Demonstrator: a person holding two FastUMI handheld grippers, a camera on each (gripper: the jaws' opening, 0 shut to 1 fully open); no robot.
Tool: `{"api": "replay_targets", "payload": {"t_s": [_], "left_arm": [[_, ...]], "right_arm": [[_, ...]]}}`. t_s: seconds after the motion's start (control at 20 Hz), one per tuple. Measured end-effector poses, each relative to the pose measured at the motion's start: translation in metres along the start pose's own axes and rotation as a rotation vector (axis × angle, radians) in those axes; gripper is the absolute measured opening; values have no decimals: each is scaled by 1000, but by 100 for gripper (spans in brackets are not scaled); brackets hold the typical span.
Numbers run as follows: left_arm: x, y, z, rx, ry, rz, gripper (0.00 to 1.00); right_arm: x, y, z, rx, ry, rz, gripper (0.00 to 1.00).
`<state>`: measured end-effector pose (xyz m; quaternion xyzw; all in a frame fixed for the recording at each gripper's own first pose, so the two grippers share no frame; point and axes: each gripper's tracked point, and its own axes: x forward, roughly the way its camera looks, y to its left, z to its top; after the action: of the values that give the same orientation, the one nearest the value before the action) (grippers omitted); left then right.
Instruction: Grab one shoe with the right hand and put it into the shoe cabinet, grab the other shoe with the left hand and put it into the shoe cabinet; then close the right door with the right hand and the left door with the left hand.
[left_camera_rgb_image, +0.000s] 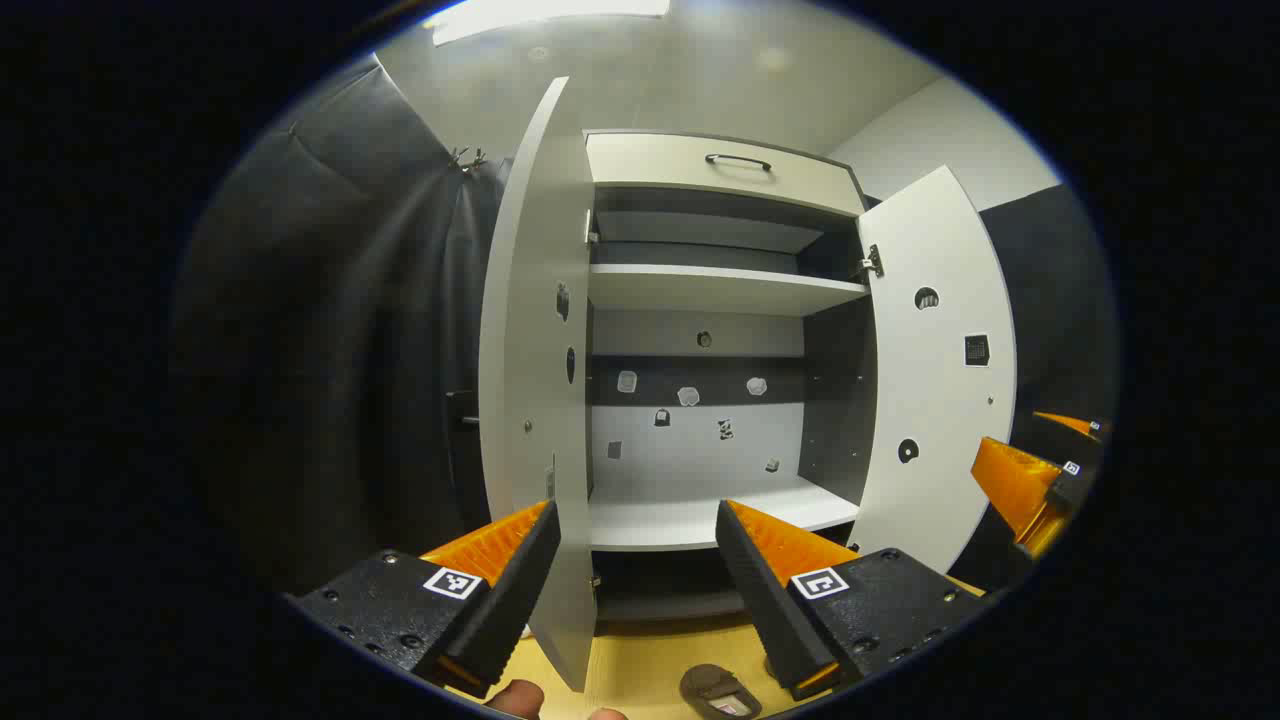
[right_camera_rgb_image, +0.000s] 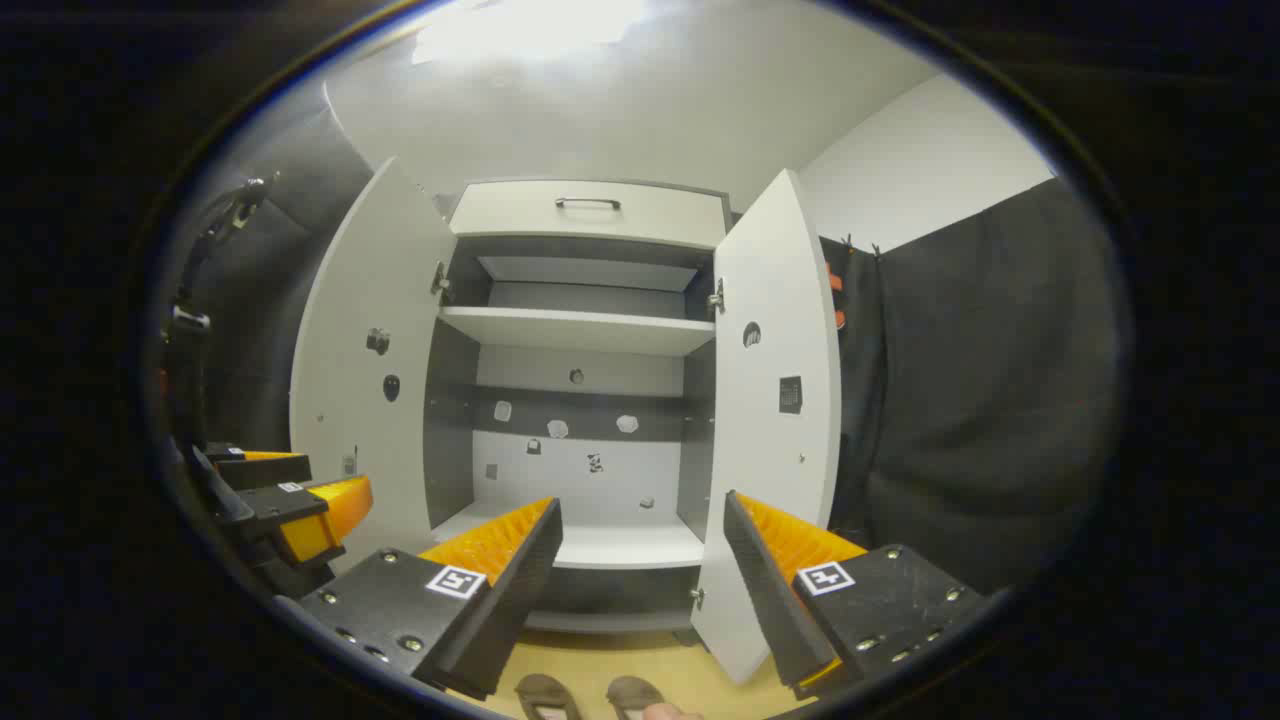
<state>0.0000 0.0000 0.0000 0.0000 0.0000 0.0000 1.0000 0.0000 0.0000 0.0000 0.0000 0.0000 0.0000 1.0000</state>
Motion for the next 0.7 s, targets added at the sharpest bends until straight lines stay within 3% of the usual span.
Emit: {"api": "replay_targets", "payload": {"t_s": [0.45, 0.6, 0.7], "left_arm": [[1, 9, 11, -23, -26, 15, 96], [1, 13, 13, -31, -31, 20, 93], [1, 17, 15, -28, -39, 26, 96]], "right_arm": [[-4, -4, -20, -12, 28, -17, 96], [-1, -9, -48, -27, 76, -27, 98], [-2, -8, -75, -23, 137, -21, 98]]}}
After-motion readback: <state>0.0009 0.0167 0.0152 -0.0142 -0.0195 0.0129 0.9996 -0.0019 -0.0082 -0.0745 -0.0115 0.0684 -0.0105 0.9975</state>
